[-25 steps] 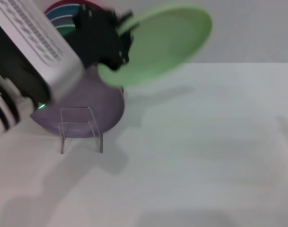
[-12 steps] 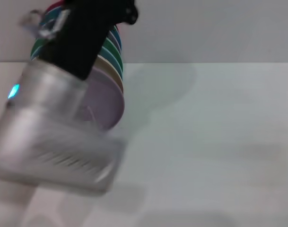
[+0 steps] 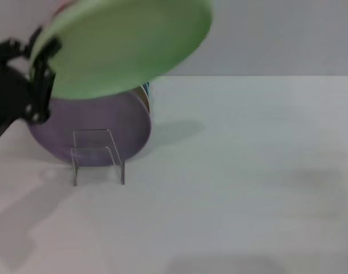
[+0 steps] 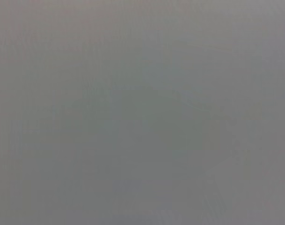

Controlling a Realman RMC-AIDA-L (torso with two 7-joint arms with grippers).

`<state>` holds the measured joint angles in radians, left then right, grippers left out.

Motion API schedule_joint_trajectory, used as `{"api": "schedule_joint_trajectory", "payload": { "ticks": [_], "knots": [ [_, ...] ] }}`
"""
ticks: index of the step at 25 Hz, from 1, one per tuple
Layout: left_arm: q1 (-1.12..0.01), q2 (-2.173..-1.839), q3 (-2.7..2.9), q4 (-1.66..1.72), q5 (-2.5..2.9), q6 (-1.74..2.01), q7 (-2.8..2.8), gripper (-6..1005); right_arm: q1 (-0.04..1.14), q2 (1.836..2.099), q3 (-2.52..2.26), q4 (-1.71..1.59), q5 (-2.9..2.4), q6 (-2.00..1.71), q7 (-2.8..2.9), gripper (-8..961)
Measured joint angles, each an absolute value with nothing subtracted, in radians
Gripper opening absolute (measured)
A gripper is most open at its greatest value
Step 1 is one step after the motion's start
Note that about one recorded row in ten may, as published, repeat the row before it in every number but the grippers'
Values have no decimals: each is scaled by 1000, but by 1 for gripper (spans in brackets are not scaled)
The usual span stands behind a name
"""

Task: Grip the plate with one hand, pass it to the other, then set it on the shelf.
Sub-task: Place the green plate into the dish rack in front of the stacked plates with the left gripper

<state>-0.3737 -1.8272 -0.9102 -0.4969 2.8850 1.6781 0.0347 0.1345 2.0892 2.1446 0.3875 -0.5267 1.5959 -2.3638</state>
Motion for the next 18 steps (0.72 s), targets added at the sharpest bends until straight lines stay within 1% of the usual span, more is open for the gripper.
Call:
{"api": "schedule_joint_trajectory", "payload": {
  "ticks": [1, 2, 4, 6, 18],
  "knots": [
    [-448, -1850, -893, -267, 2886, 1808, 9, 79, 139, 2089, 2144, 384, -527, 1596, -2364, 843],
    [-448, -1850, -893, -267, 2886, 1808, 9, 80, 139, 2089, 2144, 384, -527, 1596, -2364, 842],
    [-495, -1868, -878, -100, 2886, 1873, 2, 81, 140, 2089, 2143, 383, -527, 1596, -2364, 842],
    [-508, -1875, -869, -25, 2886, 1878, 16, 82, 140, 2089, 2142, 382, -528, 1598, -2365, 842],
    [-509, -1875, -841, 11, 2888, 1842, 97, 90, 144, 2090, 2126, 380, -531, 1607, -2365, 840]
  ]
}}
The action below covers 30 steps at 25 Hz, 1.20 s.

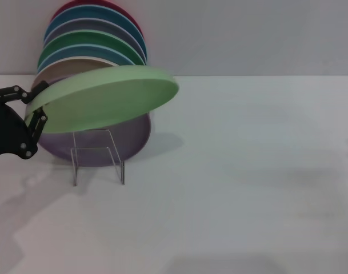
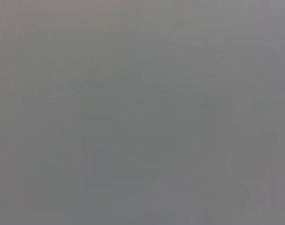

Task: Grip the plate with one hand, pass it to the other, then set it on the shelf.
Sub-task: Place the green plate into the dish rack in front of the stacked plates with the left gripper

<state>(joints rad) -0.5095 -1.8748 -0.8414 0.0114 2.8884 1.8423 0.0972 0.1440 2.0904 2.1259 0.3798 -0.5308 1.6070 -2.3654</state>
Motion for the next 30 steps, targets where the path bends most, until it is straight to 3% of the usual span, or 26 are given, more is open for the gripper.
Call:
{"api": "schedule_joint_trajectory", "payload": {
  "ticks": [25, 30],
  "knots": [
    [-493, -1887, -829, 50, 2886, 1780, 34, 106, 169, 2089, 2126, 359, -526, 1654, -2367, 838],
    [-486, -1908, -863, 50, 2883, 1779, 12, 110, 169, 2089, 2126, 359, -530, 1660, -2367, 838]
  ]
}}
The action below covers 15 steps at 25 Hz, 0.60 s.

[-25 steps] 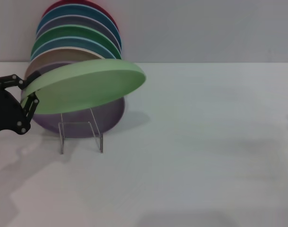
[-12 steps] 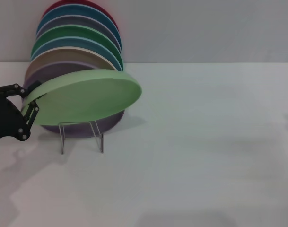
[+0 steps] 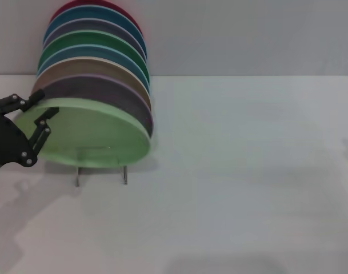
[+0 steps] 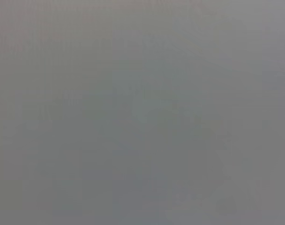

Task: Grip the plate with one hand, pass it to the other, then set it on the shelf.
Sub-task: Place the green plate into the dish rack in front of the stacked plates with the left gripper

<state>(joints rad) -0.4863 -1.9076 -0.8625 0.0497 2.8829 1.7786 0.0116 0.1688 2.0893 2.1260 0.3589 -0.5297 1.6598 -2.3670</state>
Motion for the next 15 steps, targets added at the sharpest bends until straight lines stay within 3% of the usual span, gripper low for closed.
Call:
{"api": "schedule_joint_trajectory", "payload": {
  "ticks": [5, 10, 13, 15],
  "knots": [
    [-484, -1918, -869, 50, 2882, 1778, 23, 113, 169, 2089, 2126, 360, -530, 1668, -2367, 838],
    [-460, -1914, -899, 5, 2882, 1806, 53, 320, 169, 2088, 2131, 361, -525, 1671, -2368, 838],
    [-470, -1921, -900, -2, 2884, 1787, 51, 546, 169, 2088, 2133, 362, -523, 1678, -2368, 838],
    [-476, -1927, -898, -1, 2886, 1777, 53, 564, 169, 2088, 2133, 362, -523, 1683, -2368, 838]
  ]
}}
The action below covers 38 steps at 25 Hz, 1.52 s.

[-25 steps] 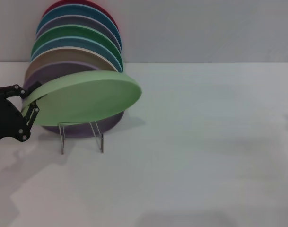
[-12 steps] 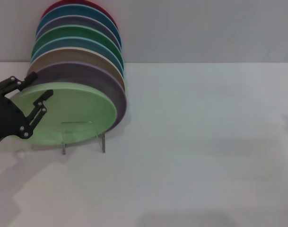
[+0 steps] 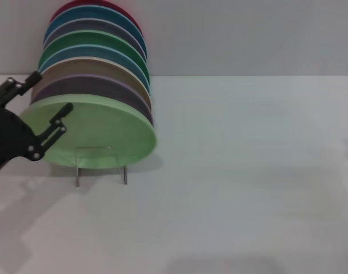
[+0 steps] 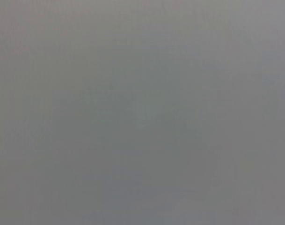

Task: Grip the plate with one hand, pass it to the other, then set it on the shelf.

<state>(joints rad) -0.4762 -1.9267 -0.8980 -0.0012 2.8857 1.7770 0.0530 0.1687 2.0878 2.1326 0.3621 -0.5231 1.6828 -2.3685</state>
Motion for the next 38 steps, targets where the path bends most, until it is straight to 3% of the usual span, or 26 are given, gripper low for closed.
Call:
{"api": "schedule_joint_trajectory", "payload": {
  "ticks": [20, 28, 32, 33, 38],
  "knots": [
    [-496, -1983, -901, -10, 2884, 1602, 144, 591, 154, 2088, 2133, 365, -529, 1684, -2383, 838],
    [-345, -1994, -1082, -134, 2881, 1797, 117, 591, 136, 2092, 2136, 350, -508, 1675, -2500, 838],
    [-275, -2029, -1294, -185, 2881, 1791, 89, 697, 136, 2092, 2135, 335, -487, 1653, -2540, 838],
    [-261, -2055, -1430, -176, 2879, 1767, 84, 724, 141, 2092, 2136, 312, -470, 1636, -2577, 838],
    [-248, -2073, -1597, -148, 2879, 1697, 35, 791, 177, 2092, 2127, 248, -430, 1629, -2686, 838]
  ]
}}
